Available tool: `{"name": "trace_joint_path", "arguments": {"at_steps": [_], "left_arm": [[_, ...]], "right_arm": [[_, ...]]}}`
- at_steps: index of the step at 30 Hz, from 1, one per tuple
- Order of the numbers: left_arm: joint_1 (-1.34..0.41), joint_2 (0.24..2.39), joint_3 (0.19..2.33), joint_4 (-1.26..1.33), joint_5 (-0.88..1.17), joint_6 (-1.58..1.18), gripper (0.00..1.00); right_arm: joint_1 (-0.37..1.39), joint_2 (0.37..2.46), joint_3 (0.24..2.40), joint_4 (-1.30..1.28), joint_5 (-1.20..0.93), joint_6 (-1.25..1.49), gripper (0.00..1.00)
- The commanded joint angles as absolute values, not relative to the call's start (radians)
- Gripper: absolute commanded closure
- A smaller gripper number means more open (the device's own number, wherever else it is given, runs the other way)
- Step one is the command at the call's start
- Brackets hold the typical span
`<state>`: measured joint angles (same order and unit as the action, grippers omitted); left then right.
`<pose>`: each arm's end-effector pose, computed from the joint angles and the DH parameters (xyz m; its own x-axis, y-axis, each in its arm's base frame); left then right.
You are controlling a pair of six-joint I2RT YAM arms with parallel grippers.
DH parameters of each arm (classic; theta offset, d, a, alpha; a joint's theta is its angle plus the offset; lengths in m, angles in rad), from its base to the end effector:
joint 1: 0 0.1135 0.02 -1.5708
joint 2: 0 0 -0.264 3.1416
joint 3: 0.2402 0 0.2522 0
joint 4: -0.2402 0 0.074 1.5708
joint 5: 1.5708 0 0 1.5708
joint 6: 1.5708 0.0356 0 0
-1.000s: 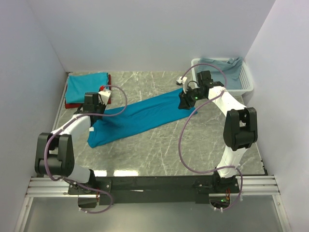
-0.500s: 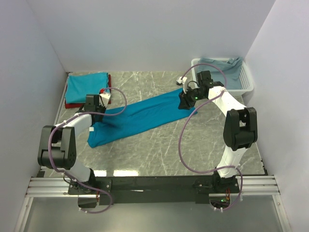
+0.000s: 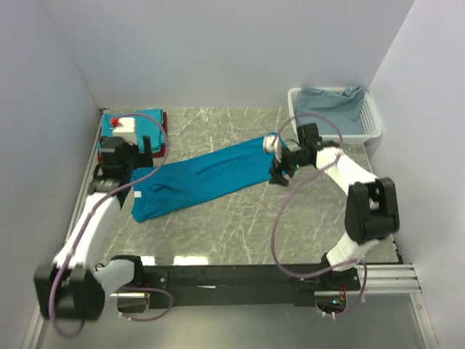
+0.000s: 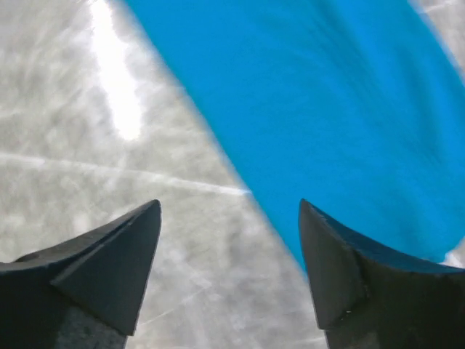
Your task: Fold and stack the t-shirts
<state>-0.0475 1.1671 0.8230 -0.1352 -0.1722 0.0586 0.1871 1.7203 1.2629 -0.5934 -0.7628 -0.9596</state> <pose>0.2639 -0.0064 0.2798 -0.4660 0.0799 -0.8812 -0.0779 0.9883 0.1309 0.3444 0.0902 0.2337 -0.1029 -0.6220 -0.7762 -0.9690 0.2388 -0.0628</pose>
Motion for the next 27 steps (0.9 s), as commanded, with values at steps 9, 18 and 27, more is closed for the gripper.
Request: {"name": "trace_joint_path", "arguments": {"at_steps": [9,18,27], "left_arm": [[-0.023,0.755,0.693,-0.365,-0.046,-0.402,0.00],[-0.025,0.581,0.683,-0.414,-0.048,-0.426,0.01],[-0.023,0.538,0.669,-0.414,-0.071,-0.417,0.00]], "right_arm": [[0.233,1.551,0.989,-0.365,-0.442,-1.512,0.19],[0.270,1.742,1.066,-0.339,-0.264,-1.546,0.30],[0.302,1.830,1.144,-0.393,-0.196,-1.542,0.47]]}}
